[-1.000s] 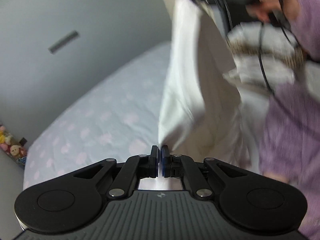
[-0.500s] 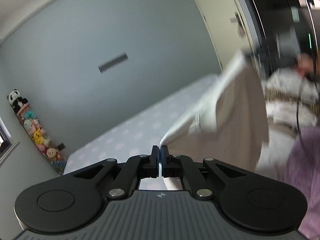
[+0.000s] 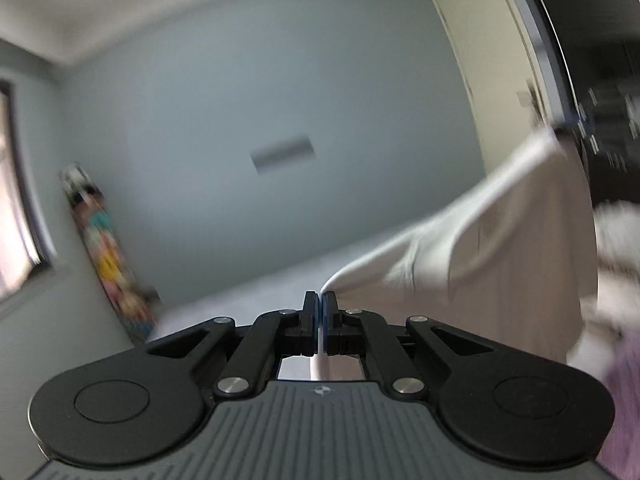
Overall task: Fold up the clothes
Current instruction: 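Lift the shirt up with both grippers, spreading it between them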
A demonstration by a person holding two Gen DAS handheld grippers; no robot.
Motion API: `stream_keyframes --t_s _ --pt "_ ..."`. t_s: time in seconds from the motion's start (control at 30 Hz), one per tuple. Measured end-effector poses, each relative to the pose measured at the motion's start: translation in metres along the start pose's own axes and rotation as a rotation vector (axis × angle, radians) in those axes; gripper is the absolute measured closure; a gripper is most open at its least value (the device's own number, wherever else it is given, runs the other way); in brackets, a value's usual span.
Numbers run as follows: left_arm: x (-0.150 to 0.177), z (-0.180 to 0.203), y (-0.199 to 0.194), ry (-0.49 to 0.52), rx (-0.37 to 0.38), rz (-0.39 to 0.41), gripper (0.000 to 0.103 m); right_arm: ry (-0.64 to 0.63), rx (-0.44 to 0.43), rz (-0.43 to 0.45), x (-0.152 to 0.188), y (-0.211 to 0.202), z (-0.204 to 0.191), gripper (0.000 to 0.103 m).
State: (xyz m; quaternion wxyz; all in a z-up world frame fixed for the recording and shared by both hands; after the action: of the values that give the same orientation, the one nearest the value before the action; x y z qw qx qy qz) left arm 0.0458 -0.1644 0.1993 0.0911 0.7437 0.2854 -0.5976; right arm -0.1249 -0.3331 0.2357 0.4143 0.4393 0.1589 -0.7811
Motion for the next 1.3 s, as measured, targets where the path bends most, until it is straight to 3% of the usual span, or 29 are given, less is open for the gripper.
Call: stream_keyframes --t_s 0.1,0.37,0.6,0.83,1.03,1.13,1.23,1.3 --pt "-0.042 0.001 -0.022 0.021 -0.039 0.117 0.103 0.084 0.052 0.088 -0.034 -0.008 0.029 0.1" --pt "-0.143 0.01 -0.08 0.079 -0.124 0.403 0.103 0.115 0.008 0.123 -0.067 -0.002 0.041 0.1" --pt "-0.137 0.029 -0.11 0.106 -0.124 0.429 0.103 0.24 0.144 0.255 -0.096 -0.034 0.085 0.1" --pt "-0.129 0.048 -0.14 0.132 -0.125 0.453 0.102 0.242 0.135 0.351 -0.113 -0.102 0.111 0.1" --pt "-0.165 0.03 -0.178 0.078 -0.171 0.582 0.103 0.288 0.171 0.445 -0.133 -0.155 0.129 0.102" --pt "-0.166 0.031 -0.16 0.072 -0.1 0.52 0.103 0.304 0.149 0.437 -0.143 -0.152 0.132 0.102" --pt "-0.136 0.047 -0.108 0.094 -0.023 0.369 0.103 0.259 0.05 0.324 -0.119 -0.128 0.096 0.102" --pt "-0.095 0.054 -0.068 0.083 0.029 0.236 0.103 0.222 -0.005 0.246 -0.101 -0.111 0.071 0.102"
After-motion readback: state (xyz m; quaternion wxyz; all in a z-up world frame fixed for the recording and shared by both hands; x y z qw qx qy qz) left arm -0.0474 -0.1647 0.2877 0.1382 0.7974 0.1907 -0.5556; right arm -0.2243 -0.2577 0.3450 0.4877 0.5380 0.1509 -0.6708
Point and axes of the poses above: each gripper's, at about its wrist camera, not at the fingertips, and y roughly the way its jaws point, z to its right, x to its underside, the point moved 8 cm from there along y, roughly the way its jaws point, and after that the axes turned 10 degrees about x, right-handed, at the moved point
